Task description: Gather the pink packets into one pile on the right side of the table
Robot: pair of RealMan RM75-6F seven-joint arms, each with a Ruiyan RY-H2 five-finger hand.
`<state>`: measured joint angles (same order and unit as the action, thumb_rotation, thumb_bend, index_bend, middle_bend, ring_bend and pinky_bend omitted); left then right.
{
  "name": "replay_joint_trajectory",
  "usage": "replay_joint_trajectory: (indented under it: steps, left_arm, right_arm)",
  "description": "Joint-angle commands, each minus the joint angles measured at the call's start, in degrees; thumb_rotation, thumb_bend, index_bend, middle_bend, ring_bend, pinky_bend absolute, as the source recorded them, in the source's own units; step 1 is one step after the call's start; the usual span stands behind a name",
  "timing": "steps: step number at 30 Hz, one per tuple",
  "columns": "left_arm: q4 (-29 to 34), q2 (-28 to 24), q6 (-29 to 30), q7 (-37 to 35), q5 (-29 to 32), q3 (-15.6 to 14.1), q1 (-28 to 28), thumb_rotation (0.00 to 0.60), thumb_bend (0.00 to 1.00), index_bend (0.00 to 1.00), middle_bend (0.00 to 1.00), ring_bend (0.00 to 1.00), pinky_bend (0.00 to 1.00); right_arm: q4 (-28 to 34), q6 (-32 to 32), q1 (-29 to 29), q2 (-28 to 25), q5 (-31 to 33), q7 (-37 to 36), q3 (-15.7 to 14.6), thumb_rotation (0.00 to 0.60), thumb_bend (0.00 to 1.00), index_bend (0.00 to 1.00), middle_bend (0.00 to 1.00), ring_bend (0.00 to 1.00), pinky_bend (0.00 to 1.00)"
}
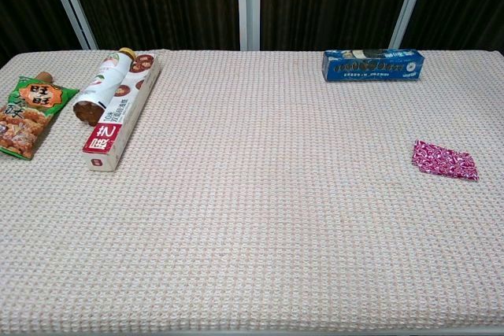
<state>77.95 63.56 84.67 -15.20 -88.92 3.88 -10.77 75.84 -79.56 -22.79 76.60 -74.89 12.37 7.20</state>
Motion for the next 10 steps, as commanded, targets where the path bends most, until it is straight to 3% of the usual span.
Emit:
replay_joint_trajectory:
  steps: [1, 10]
  left_arm:
    - [2.2, -1.0, -0.5, 2.4, -1.0, -0.3, -0.6, 0.6, 0.0, 0.31, 0.29, 0.23, 0.34]
    - [5.9, -1.7, -2.1, 6.2, -1.2, -1.0, -1.2, 0.6, 0.0, 0.31, 0.29, 0.23, 0.34]
  right_arm:
    - [2.0, -2.1, 4.7, -4.4, -0.4, 3.1, -3.3, 0.195, 0.0, 0.0, 0.0, 0.0, 0.0]
    - [3.0, -0.6, 8.8, -8.2, -1.2, 1.1, -6.1, 0.19, 0.0, 0.0, 0.0, 0.0, 0.0]
